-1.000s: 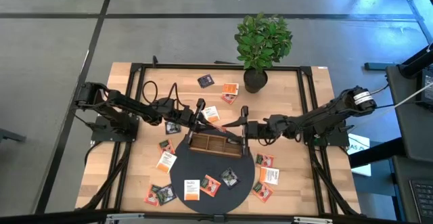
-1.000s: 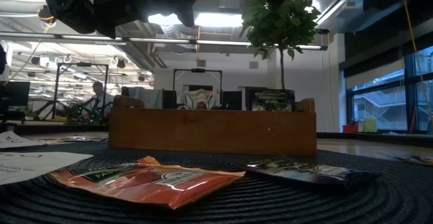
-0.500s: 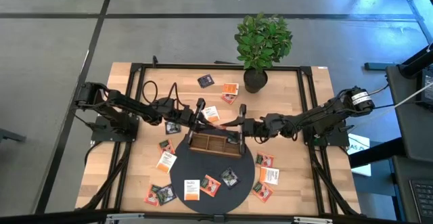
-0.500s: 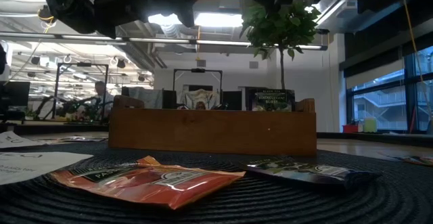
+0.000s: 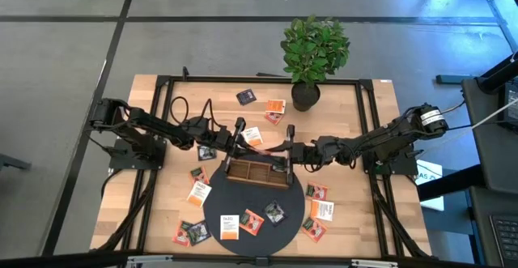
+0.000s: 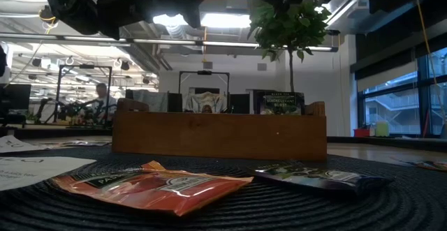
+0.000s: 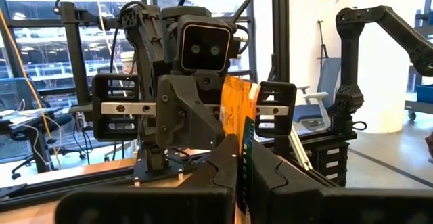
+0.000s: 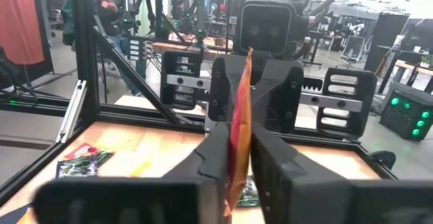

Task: Pick & Place Tea
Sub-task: Put the orange black tea bag into the middle section of the wooden organizer

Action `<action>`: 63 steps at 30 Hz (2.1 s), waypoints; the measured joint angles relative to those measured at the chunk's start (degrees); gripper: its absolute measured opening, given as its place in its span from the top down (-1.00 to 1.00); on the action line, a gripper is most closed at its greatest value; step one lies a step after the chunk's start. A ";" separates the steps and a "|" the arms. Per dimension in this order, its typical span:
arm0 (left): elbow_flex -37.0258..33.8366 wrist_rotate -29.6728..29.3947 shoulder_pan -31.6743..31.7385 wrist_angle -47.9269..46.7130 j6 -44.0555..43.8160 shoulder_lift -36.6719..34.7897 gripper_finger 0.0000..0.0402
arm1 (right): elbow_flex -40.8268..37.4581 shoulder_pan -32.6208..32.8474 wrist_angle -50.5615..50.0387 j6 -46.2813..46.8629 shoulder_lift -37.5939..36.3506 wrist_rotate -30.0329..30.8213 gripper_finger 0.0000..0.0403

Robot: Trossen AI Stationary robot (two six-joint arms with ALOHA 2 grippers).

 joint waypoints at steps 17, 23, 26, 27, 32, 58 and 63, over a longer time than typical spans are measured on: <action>1.75 0.07 1.20 -4.55 -3.48 0.00 0.99 | 0.00 0.78 -34.31 8.03 -18.81 -2.38 -0.07; 12.29 -1.60 1.38 -27.91 -1.54 0.00 0.99 | 0.00 2.09 -48.74 16.85 -22.43 -3.03 -0.09; 21.55 -1.99 1.66 -51.05 -2.01 0.00 0.99 | -0.02 2.21 -56.35 21.96 -22.51 -3.02 -0.08; 24.66 -3.18 1.69 -59.11 -1.91 0.02 0.99 | -0.02 2.21 -58.38 23.61 -22.45 -3.02 -0.07; 39.61 -8.29 -0.21 -88.86 2.92 2.86 0.99 | -0.08 2.21 -62.53 26.19 -22.00 -0.96 -0.06; 53.91 -4.81 -1.60 -108.60 2.44 20.56 0.98 | -7.43 2.21 -61.92 30.27 -21.92 10.48 -0.06; 53.90 -4.87 -1.57 -109.07 1.80 20.92 0.98 | -7.43 2.18 -61.70 30.16 -21.92 10.48 -0.06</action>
